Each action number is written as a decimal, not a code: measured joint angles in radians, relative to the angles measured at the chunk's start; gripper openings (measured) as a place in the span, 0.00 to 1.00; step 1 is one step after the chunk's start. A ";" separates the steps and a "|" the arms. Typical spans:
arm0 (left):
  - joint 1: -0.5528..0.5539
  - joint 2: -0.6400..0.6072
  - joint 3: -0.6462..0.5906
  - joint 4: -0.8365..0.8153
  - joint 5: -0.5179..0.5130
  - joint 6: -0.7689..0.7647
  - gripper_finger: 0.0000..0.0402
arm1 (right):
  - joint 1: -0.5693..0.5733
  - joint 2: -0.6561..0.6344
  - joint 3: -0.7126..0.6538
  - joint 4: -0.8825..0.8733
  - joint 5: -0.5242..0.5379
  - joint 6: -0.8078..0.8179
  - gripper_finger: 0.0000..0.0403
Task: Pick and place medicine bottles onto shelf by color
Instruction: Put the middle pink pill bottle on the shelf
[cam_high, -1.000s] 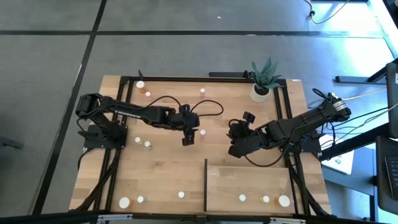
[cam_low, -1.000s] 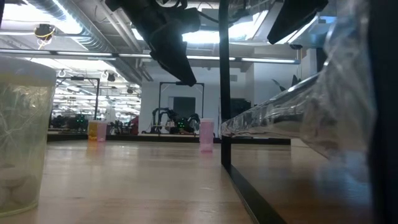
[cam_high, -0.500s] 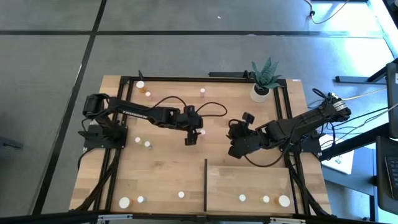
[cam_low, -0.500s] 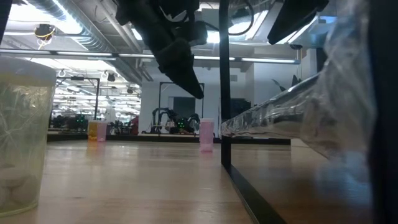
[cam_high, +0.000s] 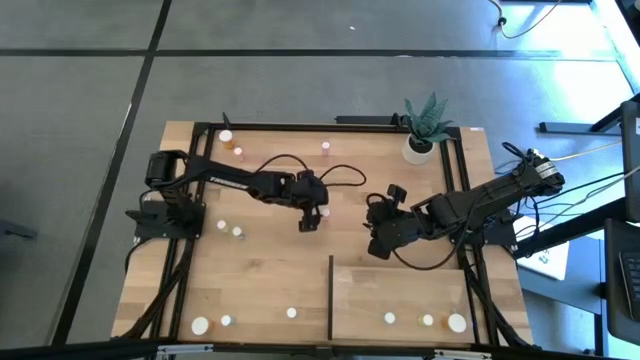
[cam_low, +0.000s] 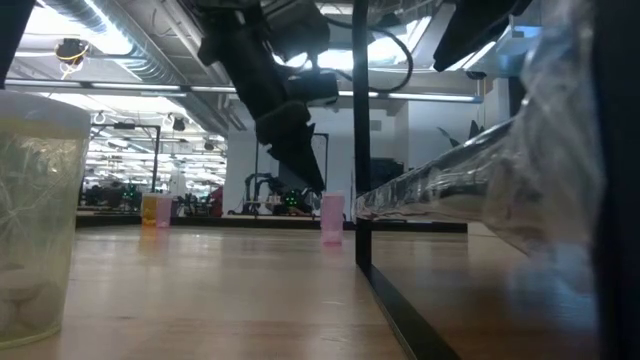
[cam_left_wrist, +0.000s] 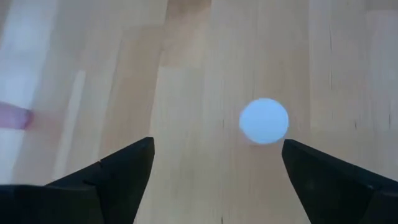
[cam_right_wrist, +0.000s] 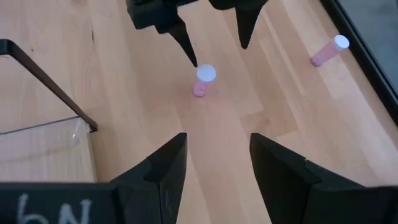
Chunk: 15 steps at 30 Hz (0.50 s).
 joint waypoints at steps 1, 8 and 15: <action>0.002 0.006 0.000 0.016 0.011 0.001 0.87 | 0.000 0.000 0.000 0.002 0.000 0.000 0.44; 0.005 0.008 -0.001 0.036 0.027 0.028 0.87 | 0.000 0.000 0.000 0.006 0.000 0.000 0.44; 0.002 0.008 -0.001 0.044 0.060 0.024 0.87 | 0.000 0.000 0.000 0.006 0.000 0.000 0.44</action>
